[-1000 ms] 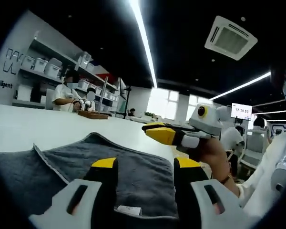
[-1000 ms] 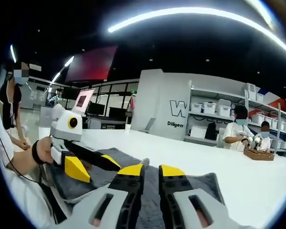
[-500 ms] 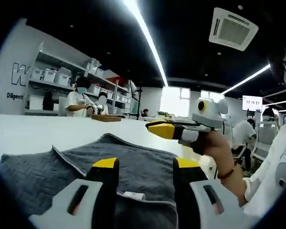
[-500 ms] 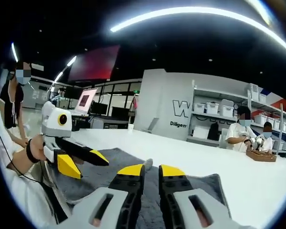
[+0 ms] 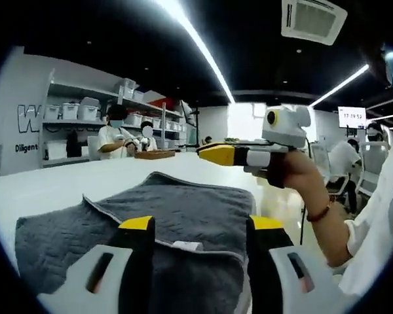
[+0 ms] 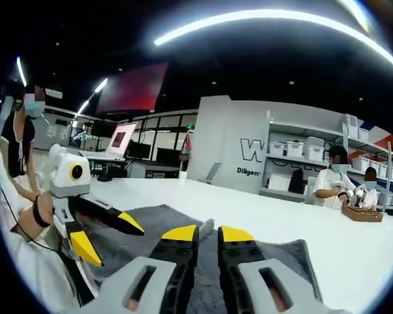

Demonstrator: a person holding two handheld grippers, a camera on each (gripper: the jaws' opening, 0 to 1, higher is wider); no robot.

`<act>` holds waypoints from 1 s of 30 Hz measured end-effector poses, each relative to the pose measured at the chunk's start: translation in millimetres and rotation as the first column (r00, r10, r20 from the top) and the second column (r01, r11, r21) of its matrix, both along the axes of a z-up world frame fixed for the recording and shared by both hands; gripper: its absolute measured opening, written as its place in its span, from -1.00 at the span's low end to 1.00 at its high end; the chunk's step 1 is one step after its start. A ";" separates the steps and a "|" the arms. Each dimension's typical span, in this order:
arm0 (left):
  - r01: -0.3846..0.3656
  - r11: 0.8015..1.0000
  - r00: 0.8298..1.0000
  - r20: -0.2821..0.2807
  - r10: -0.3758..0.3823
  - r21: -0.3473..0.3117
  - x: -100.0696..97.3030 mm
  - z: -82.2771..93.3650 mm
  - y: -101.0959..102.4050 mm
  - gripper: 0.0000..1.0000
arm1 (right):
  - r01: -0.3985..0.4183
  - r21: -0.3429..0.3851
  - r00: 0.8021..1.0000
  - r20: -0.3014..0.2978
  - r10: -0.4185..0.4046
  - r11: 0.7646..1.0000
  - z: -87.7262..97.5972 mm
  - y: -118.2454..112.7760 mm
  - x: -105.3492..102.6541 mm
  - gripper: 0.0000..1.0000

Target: Open the folded towel by lifting each exposed corner and separating the folded layers until the towel lies flat within the target outline without major curled edges

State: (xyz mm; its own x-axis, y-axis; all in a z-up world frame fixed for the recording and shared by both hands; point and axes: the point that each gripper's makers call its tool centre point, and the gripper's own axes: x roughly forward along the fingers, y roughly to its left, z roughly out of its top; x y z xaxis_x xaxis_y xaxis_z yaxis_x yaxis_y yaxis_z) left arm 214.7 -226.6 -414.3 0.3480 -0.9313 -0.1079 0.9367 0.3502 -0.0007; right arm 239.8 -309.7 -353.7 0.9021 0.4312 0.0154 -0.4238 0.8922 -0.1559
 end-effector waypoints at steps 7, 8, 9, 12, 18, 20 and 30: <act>-0.034 0.991 0.996 0.087 0.022 0.131 -10.4 -17.0 1.9 0.07 | -0.002 0.004 1.000 -0.001 0.002 1.000 -0.2 -1.5 -0.5 -0.89; -0.033 0.988 0.993 0.115 0.016 0.149 -11.0 -18.2 2.2 0.07 | -0.002 0.006 1.000 -0.001 0.002 1.000 -0.1 -1.6 -0.1 -0.89; -0.053 0.985 0.991 0.129 0.031 0.166 -10.4 -20.5 3.3 0.07 | -0.002 0.006 1.000 -0.002 0.002 1.000 -0.9 -1.3 0.9 -0.89; -0.064 0.982 0.989 0.142 0.039 0.180 -12.6 -23.8 3.8 0.07 | -0.003 -0.008 1.000 -0.015 0.003 1.000 -5.0 0.9 2.0 -0.89; -0.061 0.975 0.985 0.170 0.024 0.214 -18.9 -30.8 3.0 0.08 | -0.008 -0.008 1.000 -0.010 0.008 1.000 -3.5 2.8 0.7 -0.89; -0.067 0.970 0.984 0.174 0.026 0.232 -19.5 -34.9 3.7 0.08 | -0.006 -0.006 1.000 -0.011 0.006 1.000 -3.5 1.8 0.8 -0.89; -0.076 0.951 0.976 0.219 0.009 0.300 -20.9 -46.0 4.2 0.03 | -0.008 -0.011 1.000 -0.012 0.008 1.000 -4.0 2.2 0.0 -0.88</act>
